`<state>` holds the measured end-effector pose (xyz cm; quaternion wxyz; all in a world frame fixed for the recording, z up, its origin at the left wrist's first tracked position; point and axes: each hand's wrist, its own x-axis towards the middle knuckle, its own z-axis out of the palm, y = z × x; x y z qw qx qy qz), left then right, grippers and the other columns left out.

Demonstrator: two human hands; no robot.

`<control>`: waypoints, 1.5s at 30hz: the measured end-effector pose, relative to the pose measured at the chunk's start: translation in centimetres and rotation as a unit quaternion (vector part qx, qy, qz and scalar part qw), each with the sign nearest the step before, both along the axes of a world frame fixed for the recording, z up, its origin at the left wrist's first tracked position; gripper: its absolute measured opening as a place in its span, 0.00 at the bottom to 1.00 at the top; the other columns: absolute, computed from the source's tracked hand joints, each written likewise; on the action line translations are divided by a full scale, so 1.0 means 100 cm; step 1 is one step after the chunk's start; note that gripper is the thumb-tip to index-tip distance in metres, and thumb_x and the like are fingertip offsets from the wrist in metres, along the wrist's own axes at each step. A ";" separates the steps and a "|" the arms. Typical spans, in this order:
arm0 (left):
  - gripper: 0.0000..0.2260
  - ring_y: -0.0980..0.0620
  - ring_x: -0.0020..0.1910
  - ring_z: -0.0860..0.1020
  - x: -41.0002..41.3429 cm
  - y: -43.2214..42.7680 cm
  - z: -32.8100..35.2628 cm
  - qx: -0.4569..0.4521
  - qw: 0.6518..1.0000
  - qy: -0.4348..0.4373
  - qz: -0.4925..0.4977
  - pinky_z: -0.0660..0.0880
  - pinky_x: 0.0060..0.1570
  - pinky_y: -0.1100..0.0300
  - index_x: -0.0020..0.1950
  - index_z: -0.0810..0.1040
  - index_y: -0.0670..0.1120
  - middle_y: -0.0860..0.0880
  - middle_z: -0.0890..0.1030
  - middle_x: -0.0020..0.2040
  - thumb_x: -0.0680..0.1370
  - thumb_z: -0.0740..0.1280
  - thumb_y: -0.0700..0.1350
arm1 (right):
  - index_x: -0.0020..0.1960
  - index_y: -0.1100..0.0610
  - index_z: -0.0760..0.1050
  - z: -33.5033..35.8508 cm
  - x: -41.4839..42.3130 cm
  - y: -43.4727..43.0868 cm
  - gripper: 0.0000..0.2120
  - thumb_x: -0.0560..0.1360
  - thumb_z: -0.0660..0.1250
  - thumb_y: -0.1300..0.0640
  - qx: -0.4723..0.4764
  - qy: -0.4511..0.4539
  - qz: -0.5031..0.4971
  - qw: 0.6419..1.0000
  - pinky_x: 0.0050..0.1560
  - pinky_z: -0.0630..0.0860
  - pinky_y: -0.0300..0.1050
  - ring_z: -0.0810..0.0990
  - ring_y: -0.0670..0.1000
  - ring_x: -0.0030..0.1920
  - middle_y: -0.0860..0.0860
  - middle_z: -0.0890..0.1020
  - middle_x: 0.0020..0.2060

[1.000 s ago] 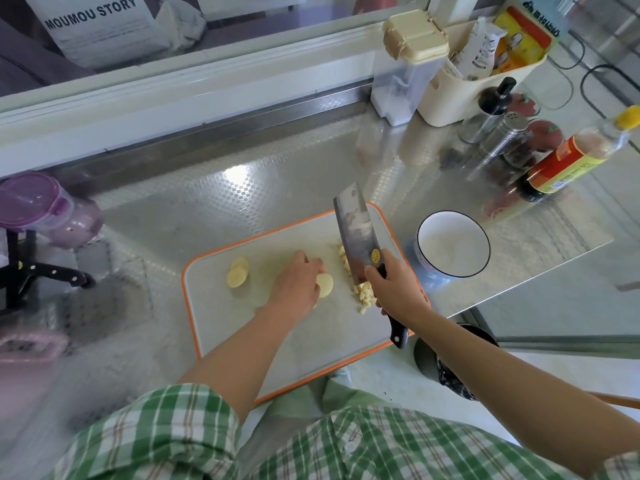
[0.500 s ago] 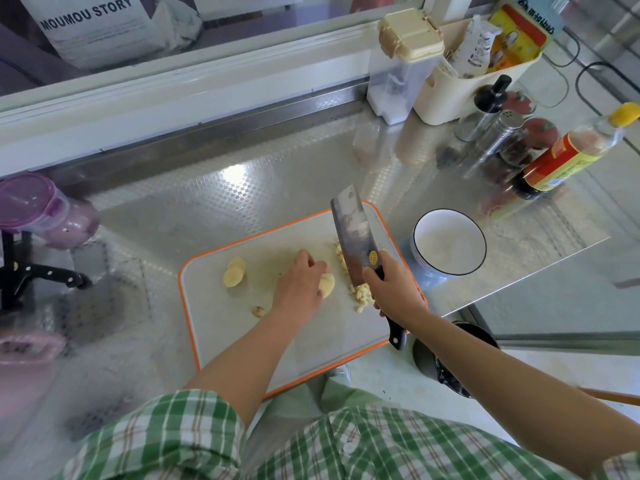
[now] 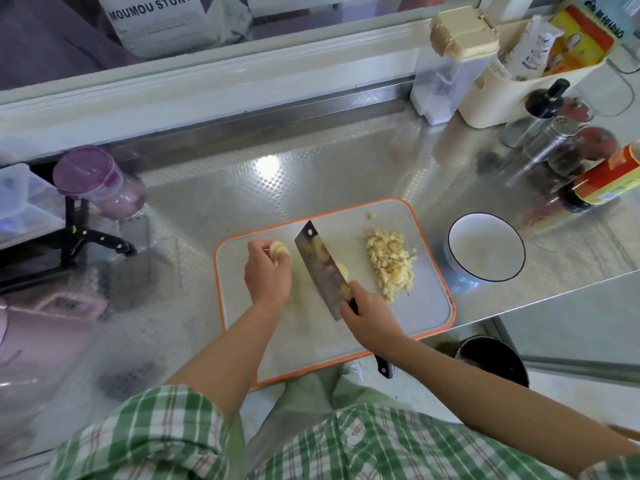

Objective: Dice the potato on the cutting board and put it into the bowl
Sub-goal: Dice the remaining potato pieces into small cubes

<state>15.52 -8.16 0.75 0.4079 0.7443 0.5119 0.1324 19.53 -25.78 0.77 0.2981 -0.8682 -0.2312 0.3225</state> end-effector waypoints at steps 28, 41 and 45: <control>0.09 0.51 0.43 0.74 -0.087 0.034 -0.006 -0.047 0.998 0.026 0.028 0.68 0.44 0.62 0.55 0.76 0.45 0.51 0.77 0.45 0.76 0.68 0.42 | 0.47 0.57 0.58 0.005 -0.052 0.048 0.06 0.79 0.56 0.60 -0.044 -0.069 0.133 0.988 0.27 0.61 0.47 0.68 0.56 0.28 0.53 0.70 0.29; 0.08 0.51 0.44 0.76 -0.110 0.037 -0.005 -0.083 0.996 -0.002 0.041 0.73 0.48 0.58 0.53 0.77 0.45 0.50 0.78 0.45 0.75 0.68 0.41 | 0.49 0.57 0.59 0.001 -0.077 0.059 0.05 0.79 0.56 0.59 -0.041 -0.085 0.123 0.988 0.31 0.69 0.52 0.75 0.62 0.33 0.56 0.75 0.32; 0.08 0.51 0.44 0.76 -0.109 0.037 -0.004 -0.082 0.996 0.007 0.032 0.72 0.46 0.60 0.54 0.77 0.45 0.51 0.78 0.45 0.75 0.68 0.40 | 0.47 0.57 0.58 0.003 -0.059 0.054 0.06 0.78 0.56 0.61 -0.023 -0.094 0.061 0.993 0.29 0.65 0.49 0.72 0.60 0.30 0.54 0.71 0.29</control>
